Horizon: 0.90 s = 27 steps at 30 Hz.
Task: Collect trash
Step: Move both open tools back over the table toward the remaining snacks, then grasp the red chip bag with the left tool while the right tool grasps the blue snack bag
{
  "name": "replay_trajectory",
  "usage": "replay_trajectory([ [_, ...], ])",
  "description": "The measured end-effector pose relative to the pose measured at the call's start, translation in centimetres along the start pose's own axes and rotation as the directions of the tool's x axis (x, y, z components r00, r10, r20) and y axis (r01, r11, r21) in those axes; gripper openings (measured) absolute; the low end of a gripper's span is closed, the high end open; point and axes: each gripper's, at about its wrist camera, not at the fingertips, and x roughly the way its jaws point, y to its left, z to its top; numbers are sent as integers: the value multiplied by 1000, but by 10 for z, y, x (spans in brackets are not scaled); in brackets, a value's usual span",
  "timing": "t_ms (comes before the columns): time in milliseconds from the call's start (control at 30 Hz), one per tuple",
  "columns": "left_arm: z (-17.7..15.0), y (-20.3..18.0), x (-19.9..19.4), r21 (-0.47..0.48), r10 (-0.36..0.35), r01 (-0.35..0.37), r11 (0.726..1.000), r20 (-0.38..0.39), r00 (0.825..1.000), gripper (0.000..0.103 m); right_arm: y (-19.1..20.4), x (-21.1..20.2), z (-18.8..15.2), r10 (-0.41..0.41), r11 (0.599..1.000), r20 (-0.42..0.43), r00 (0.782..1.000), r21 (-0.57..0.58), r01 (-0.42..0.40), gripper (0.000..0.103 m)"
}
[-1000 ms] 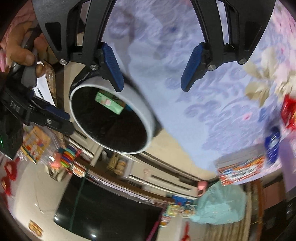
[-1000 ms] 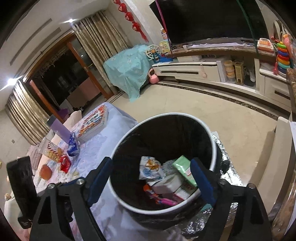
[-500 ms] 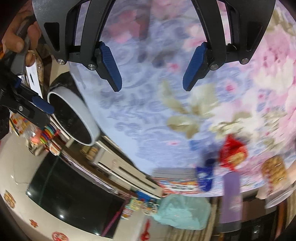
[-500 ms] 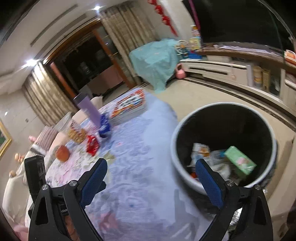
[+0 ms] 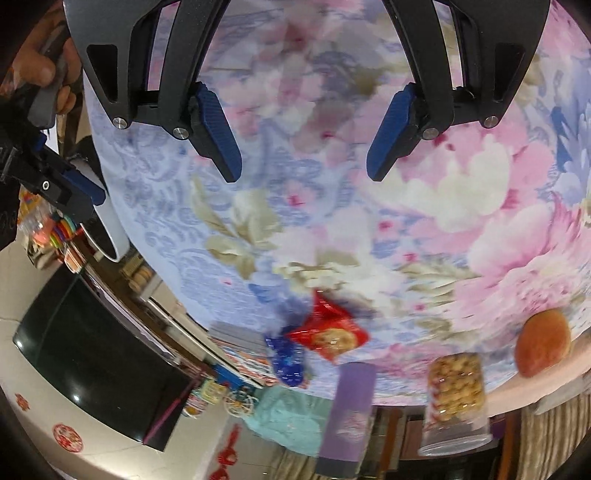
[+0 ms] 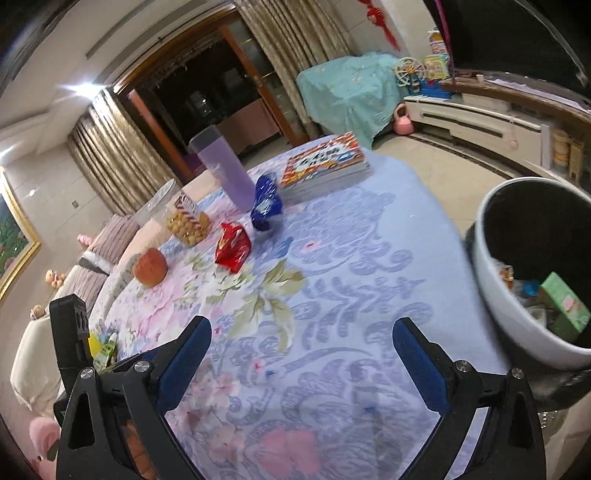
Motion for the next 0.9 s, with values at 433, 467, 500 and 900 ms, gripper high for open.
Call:
replay_trajectory([
  [433,24,15,23,-8,36,-36,999,-8,999,72,3,44,8,13,1000,-29,999,4,-13,100],
  [467,27,15,25,-9,36,-36,999,-9,999,72,2,47,10,12,1000,-30,999,4,-12,100],
  [500,30,15,27,-8,37,-37,999,-10,999,72,1,49,11,12,1000,-30,999,5,-12,100],
  [900,74,14,64,8,46,-46,999,-2,999,72,-12,81,30,25,999,-51,998,27,-23,100],
])
